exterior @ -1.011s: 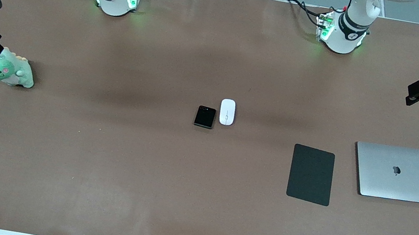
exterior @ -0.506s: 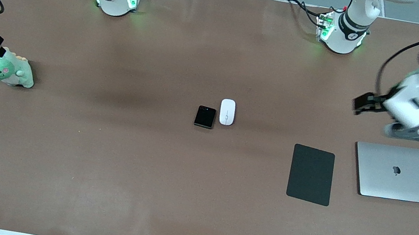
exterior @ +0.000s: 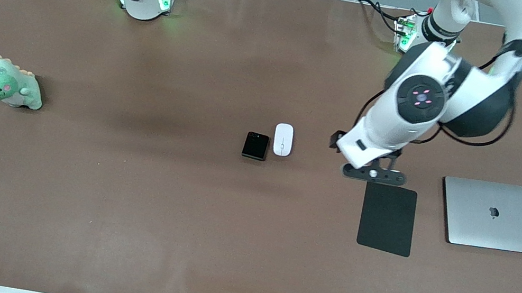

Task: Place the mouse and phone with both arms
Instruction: 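Reach the left gripper to the white mouse while the right gripper approaches, then close the left gripper on the mouse while the right gripper nears the phone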

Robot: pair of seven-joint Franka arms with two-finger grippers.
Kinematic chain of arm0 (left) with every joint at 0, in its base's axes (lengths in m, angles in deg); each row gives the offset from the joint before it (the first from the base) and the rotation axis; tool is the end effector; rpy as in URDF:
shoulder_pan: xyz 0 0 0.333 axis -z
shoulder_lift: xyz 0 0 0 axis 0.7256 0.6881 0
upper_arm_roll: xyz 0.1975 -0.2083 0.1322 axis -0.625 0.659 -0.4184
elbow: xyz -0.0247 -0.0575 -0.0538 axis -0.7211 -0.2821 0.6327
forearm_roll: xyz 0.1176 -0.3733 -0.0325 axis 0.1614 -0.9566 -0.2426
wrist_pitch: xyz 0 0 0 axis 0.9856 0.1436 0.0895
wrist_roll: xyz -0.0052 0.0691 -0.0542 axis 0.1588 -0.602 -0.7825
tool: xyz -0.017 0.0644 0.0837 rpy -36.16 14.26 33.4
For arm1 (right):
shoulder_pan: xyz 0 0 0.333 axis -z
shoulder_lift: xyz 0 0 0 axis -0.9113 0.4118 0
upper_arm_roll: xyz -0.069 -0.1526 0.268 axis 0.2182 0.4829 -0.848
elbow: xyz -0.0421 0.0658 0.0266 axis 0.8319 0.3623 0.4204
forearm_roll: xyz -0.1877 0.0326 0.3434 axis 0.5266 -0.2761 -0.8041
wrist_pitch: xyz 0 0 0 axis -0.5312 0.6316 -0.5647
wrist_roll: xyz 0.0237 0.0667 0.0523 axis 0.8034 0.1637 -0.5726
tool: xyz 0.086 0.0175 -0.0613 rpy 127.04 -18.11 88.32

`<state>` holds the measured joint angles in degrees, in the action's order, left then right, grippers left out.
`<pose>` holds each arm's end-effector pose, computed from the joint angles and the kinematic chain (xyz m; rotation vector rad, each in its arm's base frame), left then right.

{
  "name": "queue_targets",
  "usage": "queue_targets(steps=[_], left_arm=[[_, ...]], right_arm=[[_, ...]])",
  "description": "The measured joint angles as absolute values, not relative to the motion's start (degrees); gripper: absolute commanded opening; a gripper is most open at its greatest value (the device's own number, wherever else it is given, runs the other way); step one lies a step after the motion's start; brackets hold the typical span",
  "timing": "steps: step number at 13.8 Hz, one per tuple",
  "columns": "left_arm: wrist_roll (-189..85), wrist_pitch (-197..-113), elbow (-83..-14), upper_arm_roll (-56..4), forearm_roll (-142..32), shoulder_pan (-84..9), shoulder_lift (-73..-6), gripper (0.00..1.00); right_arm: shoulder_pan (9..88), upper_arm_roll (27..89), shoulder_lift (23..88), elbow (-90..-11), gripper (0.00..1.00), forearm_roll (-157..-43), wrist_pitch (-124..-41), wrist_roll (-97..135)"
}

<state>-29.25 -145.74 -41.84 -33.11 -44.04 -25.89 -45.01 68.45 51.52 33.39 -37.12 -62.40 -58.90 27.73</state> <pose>0.5615 -0.3281 0.4157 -3.1269 0.0728 0.1363 0.5658 -0.0194 0.6507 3.1225 -0.1459 0.1370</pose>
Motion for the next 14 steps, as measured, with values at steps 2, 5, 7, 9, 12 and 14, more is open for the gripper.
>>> queue_targets(steps=[2,5,7,9,12,14], left_arm=[[-24.9,-151.7,-46.0,-33.1,-44.0,-23.4,-44.1,1.00],[-16.7,-157.5,-48.2,-33.0,-44.0,-18.5,-40.4,1.00],[-12.2,-163.1,-48.5,-33.1,-44.0,-15.7,-36.4,1.00],[-10.7,-168.1,-48.5,-33.1,-44.0,-14.3,-32.6,0.97],[-10.7,-171.1,-48.4,-33.1,-44.0,-13.7,-29.0,0.91],[-10.7,-171.3,-48.3,-33.1,-44.0,-13.4,-28.0,0.90]], right_arm=[[66.7,51.3,33.4,-36.8,1.00,-62.4,-57.4,27.7],[63.5,51.1,34.0,-36.9,1.00,-62.9,-55.2,27.7],[60.6,50.9,35.4,-37.1,1.00,-62.9,-55.1,27.7],[57.8,50.9,38.7,-37.8,1.00,-63.1,-55.0,27.7],[55.3,50.8,45.1,-37.8,1.00,-63.1,-57.3,27.7],[54.6,50.9,48.7,-37.7,1.00,-64.9,-63.9,27.7]])
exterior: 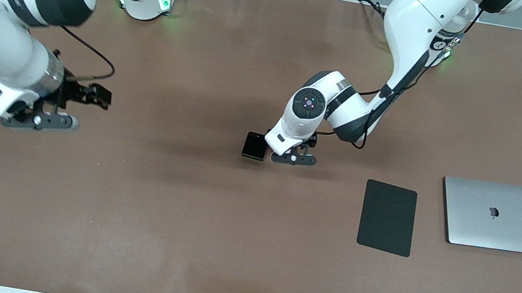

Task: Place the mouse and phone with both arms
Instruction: 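Close the left gripper on the mouse while the right gripper nears the phone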

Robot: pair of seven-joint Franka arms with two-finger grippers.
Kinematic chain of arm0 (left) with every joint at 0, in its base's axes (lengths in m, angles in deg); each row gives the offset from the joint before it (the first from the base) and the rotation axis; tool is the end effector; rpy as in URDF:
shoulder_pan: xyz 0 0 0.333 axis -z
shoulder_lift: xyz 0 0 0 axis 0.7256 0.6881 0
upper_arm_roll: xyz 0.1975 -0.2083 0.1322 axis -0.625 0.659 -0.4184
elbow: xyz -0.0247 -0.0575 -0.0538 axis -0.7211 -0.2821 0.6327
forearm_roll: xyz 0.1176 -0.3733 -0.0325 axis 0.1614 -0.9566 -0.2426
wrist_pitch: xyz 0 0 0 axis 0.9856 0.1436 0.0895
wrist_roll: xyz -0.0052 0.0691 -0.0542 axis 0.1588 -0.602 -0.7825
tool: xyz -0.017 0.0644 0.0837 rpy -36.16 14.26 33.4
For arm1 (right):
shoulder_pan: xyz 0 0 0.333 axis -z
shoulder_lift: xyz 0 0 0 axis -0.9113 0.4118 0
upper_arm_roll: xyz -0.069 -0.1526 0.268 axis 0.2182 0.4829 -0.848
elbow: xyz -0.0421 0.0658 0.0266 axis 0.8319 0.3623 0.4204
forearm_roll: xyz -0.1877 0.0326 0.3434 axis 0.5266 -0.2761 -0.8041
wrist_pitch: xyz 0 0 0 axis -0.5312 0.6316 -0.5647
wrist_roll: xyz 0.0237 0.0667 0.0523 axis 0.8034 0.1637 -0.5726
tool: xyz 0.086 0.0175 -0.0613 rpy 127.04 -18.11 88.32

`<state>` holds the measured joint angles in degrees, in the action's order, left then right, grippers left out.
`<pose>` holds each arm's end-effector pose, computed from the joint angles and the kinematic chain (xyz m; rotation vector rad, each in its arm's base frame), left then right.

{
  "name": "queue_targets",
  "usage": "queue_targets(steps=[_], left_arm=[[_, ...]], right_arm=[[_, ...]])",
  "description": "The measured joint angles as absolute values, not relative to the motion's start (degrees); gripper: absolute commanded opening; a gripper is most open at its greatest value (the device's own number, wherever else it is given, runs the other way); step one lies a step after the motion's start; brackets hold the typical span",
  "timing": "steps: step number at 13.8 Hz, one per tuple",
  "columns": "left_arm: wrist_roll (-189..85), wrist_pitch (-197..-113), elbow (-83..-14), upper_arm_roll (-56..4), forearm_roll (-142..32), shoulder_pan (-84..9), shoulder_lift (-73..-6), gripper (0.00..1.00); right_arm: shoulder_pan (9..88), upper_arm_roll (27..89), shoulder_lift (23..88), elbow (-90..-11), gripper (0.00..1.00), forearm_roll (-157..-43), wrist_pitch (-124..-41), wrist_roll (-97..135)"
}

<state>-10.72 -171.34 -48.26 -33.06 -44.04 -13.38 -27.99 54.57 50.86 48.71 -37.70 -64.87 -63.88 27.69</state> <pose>0.4846 -0.4555 0.2083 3.0982 0.1131 -0.1442 0.6231 0.1416 0.4915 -3.1062 -0.2421 0.1671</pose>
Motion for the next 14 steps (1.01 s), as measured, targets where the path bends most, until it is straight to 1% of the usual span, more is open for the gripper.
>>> queue_targets(steps=[1,3,7,11,14], left_arm=[[-10.7,-171.3,-48.2,-33.1,-44.0,-13.3,-27.7,0.90],[-10.5,-171.3,-48.2,-33.1,-44.0,-13.2,-27.0,0.90],[-9.5,-171.3,-47.8,-33.1,-44.0,-12.1,-26.3,0.90],[-8.7,-171.3,-47.1,-33.1,-44.0,-11.4,-25.6,0.89],[-8.7,-171.3,-47.1,-33.1,-44.0,-11.4,-25.2,0.86]], right_arm=[[54.0,50.9,50.3,-37.6,1.00,-66.7,-66.6,27.7],[52.4,50.9,52.7,-37.5,1.00,-69.5,-68.5,28.0],[48.5,50.8,55.2,-37.4,1.00,-70.2,-73.0,37.7],[43.8,50.9,59.4,-37.7,1.00,-70.2,-78.5,47.2],[42.3,50.9,61.5,-41.5,1.00,-70.2,-86.1,49.5]])
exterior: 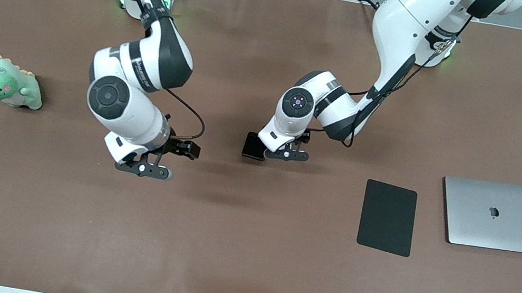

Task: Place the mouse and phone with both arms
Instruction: 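Close the left gripper on the mouse while the right gripper nears the phone, then carry the mouse toward the pad while the right gripper grasps the phone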

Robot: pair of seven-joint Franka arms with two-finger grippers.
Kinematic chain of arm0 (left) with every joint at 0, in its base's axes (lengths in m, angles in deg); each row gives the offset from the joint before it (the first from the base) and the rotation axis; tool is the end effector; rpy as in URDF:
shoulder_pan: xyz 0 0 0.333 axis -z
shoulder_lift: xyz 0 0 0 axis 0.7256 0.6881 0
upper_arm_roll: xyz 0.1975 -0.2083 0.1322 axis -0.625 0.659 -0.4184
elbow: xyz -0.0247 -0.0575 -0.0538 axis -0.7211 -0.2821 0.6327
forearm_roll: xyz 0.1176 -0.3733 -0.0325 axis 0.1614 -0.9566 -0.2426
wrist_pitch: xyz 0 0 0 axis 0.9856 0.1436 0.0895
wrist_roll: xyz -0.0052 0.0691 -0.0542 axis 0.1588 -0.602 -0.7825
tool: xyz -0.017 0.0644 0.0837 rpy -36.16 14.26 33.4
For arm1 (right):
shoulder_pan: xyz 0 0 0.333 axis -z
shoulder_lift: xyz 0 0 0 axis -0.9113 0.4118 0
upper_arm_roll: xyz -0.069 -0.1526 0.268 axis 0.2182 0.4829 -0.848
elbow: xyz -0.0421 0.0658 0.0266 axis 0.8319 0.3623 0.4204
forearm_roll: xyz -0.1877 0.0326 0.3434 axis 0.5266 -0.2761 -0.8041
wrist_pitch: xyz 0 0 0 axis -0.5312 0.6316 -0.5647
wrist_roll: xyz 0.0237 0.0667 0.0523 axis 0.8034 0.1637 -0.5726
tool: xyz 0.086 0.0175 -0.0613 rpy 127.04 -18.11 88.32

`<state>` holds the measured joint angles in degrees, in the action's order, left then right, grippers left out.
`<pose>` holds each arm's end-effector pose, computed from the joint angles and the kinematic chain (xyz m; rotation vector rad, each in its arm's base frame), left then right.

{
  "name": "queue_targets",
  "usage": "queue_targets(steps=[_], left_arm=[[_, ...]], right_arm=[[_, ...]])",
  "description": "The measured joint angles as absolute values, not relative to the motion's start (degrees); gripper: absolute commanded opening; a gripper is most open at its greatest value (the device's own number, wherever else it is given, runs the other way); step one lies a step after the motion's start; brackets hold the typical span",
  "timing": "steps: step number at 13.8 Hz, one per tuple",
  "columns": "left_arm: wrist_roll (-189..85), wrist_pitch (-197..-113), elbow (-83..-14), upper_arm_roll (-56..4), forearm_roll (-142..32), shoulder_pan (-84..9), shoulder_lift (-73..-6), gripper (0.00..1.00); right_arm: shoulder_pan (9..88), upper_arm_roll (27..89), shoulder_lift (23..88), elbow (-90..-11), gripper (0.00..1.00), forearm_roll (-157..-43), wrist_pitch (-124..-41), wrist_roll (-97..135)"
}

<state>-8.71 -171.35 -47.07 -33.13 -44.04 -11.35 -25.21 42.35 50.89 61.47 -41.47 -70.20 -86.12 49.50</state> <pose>0.4690 -0.4722 0.1848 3.1140 0.1203 -0.1839 0.6243 0.2941 0.3442 -3.0317 0.1059 0.0822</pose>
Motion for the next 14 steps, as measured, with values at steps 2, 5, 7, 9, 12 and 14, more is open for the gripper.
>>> queue_targets(steps=[2,5,7,9,12,14], left_arm=[[-8.7,-171.3,-47.1,-33.1,-44.0,-11.4,-24.8,0.82],[-8.7,-171.3,-47.1,-33.1,-44.0,-11.2,-24.5,0.76],[-8.7,-171.3,-47.1,-33.1,-44.0,-11.1,-24.5,0.69],[-8.7,-171.3,-47.0,-33.1,-44.0,-11.1,-24.5,0.67],[-8.7,-171.3,-46.9,-33.1,-44.0,-11.0,-24.5,0.64],[-8.7,-171.3,-46.8,-33.1,-44.0,-11.0,-24.5,0.64]], right_arm=[[42.1,50.9,61.9,-46.2,1.00,-70.2,-92.3,49.5],[40.5,50.9,62.1,-49.5,1.00,-70.2,-97.0,49.5],[39.4,50.9,62.2,-50.0,1.00,-70.2,-97.6,50.0],[38.5,50.9,62.5,-50.3,1.00,-70.2,-98.5,51.7],[37.2,50.9,63.8,-50.4,1.00,-70.2,-99.6,54.5],[36.6,50.9,65.0,-50.4,1.00,-70.2,-100.2,55.4]])
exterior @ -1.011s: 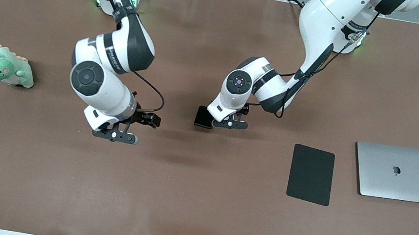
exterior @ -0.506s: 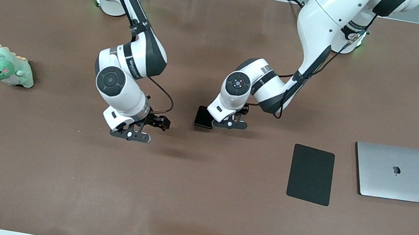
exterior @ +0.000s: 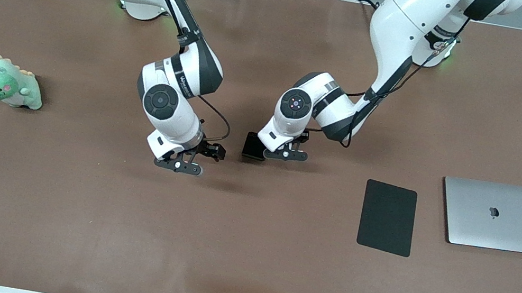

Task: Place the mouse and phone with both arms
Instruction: 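Carry the mouse toward the pad while the right gripper grasps the phone, then lower the mouse onto the black pad with the left gripper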

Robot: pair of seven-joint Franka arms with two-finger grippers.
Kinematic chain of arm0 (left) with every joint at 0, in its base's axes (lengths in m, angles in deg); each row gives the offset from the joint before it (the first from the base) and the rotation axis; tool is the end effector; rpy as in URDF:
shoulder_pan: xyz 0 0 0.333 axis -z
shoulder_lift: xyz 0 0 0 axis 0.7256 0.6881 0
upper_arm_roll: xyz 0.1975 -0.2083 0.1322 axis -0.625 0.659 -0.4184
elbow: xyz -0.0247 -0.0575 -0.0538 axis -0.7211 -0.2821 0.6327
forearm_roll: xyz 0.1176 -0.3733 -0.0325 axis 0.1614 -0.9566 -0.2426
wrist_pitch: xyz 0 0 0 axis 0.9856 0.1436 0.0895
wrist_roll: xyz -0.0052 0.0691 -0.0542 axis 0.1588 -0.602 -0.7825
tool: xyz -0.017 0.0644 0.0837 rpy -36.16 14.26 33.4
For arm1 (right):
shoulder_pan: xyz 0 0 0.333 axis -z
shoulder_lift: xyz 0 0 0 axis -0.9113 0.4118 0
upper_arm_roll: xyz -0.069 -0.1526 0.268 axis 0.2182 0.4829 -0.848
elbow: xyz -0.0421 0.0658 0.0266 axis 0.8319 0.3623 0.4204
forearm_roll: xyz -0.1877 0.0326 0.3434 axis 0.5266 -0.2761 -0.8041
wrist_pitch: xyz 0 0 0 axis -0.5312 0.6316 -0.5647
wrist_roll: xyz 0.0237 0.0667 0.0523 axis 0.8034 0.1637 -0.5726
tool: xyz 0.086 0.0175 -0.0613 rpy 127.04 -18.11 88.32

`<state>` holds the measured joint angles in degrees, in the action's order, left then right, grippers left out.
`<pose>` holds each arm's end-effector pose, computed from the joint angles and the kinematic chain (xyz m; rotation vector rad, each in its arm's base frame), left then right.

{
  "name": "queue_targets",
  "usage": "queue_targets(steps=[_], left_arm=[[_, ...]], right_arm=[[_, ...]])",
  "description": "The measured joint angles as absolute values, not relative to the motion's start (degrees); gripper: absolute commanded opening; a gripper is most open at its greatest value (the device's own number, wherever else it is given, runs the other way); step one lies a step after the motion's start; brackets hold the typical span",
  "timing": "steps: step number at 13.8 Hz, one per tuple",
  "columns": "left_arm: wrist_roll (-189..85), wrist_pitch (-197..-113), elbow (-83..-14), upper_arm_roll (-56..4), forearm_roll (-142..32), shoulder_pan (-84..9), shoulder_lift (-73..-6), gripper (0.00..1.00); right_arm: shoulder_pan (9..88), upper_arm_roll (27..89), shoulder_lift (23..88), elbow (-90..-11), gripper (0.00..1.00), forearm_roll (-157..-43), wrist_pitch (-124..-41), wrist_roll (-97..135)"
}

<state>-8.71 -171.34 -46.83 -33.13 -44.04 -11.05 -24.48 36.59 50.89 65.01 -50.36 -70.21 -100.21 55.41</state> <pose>0.4661 -0.4743 0.1781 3.1187 0.1136 -0.1957 0.5788 0.3440 0.2540 -3.0348 0.1464 0.0492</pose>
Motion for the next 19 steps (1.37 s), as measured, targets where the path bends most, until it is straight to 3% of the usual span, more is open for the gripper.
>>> queue_targets(steps=[7,13,19], left_arm=[[-13.5,-167.0,-45.4,-34.0,-44.0,-14.5,-26.6,0.64],[-28.8,-162.2,-45.3,-34.4,-44.0,-26.9,-33.2,0.65],[-44.7,-162.0,-47.5,-34.6,-37.6,-40.9,-33.7,0.66]], right_arm=[[33.4,50.9,68.9,-47.8,1.00,-70.2,-101.0,58.8],[29.7,51.0,71.9,-44.5,1.00,-70.2,-101.0,62.2],[24.2,51.3,77.6,-38.0,1.00,-64.4,-100.9,71.8]])
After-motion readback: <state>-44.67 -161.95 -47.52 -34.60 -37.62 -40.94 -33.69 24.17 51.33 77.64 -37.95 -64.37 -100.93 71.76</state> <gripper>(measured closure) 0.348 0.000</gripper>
